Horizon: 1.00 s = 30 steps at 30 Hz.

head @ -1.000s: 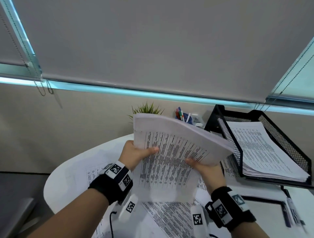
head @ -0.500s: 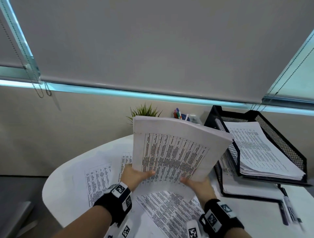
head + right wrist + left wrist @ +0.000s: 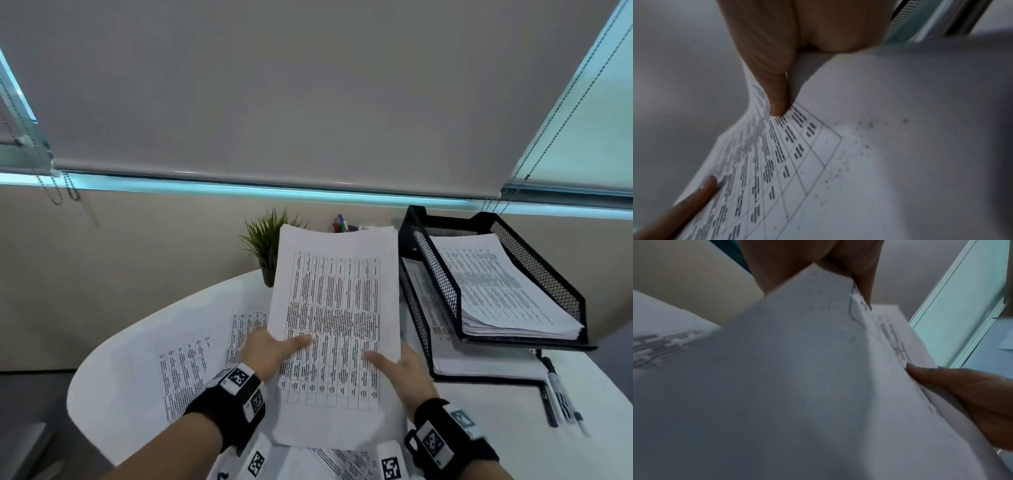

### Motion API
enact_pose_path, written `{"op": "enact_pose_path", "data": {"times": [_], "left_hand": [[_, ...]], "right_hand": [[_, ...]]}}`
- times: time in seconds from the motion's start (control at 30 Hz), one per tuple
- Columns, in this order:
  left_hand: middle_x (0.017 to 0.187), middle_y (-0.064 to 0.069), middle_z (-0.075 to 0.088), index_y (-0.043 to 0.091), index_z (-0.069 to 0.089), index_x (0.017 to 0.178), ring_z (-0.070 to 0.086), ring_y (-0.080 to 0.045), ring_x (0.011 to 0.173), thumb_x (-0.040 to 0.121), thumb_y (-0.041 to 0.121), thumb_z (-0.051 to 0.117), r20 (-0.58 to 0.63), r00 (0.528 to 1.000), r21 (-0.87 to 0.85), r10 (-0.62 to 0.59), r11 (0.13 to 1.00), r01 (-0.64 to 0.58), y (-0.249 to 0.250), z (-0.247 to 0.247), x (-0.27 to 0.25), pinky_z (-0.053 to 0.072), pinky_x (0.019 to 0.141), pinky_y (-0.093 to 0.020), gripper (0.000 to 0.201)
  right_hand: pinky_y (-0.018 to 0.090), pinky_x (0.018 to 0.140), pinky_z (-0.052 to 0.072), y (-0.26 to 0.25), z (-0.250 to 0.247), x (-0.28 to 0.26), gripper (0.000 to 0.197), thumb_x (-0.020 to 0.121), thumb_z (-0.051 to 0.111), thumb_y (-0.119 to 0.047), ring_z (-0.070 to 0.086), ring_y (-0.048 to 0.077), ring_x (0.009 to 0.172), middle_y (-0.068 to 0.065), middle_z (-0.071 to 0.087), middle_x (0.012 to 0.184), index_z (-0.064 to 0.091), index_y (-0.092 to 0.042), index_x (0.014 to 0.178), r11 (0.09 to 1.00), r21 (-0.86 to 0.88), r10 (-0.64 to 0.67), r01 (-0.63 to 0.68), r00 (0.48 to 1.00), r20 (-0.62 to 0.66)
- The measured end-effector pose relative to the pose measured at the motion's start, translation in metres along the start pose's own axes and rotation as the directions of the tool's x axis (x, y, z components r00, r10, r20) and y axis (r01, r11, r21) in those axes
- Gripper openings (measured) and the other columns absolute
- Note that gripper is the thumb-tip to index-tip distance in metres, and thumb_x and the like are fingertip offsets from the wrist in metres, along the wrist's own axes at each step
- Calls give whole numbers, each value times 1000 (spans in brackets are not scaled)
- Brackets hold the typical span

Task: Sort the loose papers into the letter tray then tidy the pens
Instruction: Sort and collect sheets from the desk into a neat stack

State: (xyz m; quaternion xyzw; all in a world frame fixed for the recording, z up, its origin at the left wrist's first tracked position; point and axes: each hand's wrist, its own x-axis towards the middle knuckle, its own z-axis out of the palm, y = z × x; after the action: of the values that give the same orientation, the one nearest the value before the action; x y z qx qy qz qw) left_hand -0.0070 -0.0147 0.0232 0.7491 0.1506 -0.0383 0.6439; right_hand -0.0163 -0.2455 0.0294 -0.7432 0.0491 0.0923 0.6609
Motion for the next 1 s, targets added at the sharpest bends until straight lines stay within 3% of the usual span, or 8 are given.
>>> {"op": "enact_pose_path", "data": {"times": [0.2,0.37,0.5,0.6,0.7,0.8,0.93,1.0], "left_hand": [[72,-1,65,11,65,79,59,-14,63,79,27,73,80,995,66,-58,996,53,-5,24,-4,43,58,-21,18],[108,-6,66,9,59,118,60,-23,99,85,27,66,148,987,101,-66,994,51,5,54,-3,47,87,-29,39],[110,-4,63,13,58,113,58,-23,109,89,34,59,211,975,213,-65,977,19,6,76,-3,38,87,-24,32],[127,-3,58,9,51,129,54,-19,114,90,31,58,242,967,198,-76,980,27,5,96,-9,37,92,-24,46],[126,-2,58,10,48,130,55,-16,107,89,20,60,300,948,120,-105,990,72,9,120,-19,40,91,-25,44],[116,-1,63,15,49,125,60,-18,101,84,7,64,425,890,38,-167,985,166,13,141,-29,48,91,-35,44],[107,-14,67,22,49,120,61,-36,91,87,-3,57,673,675,-9,-303,909,417,9,158,-43,54,55,-33,42],[102,-13,71,20,44,128,67,-35,82,89,-6,50,673,665,5,-325,900,435,4,170,-46,55,50,-29,47]], "right_hand": [[28,93,38,19,-22,-11,34,91,58,-7,57,10,104,-10,62,112,50,-27,118,999,0,43,-43,997,-68],[30,95,40,38,-54,-3,33,92,54,-1,58,19,110,1,64,118,57,-13,123,991,15,135,-134,984,-115],[43,101,42,55,-84,0,30,89,55,3,62,28,108,8,69,112,62,-8,116,969,95,240,-229,962,-133],[40,91,46,57,-113,4,27,89,55,3,62,28,105,9,69,111,62,-10,111,951,162,284,-263,950,-128],[38,88,45,55,-144,8,29,90,56,1,62,27,102,9,68,108,59,-7,117,947,188,288,-260,947,-142],[41,97,39,56,-174,15,28,89,59,-3,58,28,106,7,66,108,58,-9,116,937,207,318,-281,931,-177],[51,110,28,59,-211,24,65,78,73,-19,43,30,129,7,49,140,44,-12,137,931,212,339,-297,919,-200],[48,112,24,53,-222,25,73,81,71,-17,36,28,135,5,41,147,34,-13,144,934,218,326,-282,925,-197]]}}
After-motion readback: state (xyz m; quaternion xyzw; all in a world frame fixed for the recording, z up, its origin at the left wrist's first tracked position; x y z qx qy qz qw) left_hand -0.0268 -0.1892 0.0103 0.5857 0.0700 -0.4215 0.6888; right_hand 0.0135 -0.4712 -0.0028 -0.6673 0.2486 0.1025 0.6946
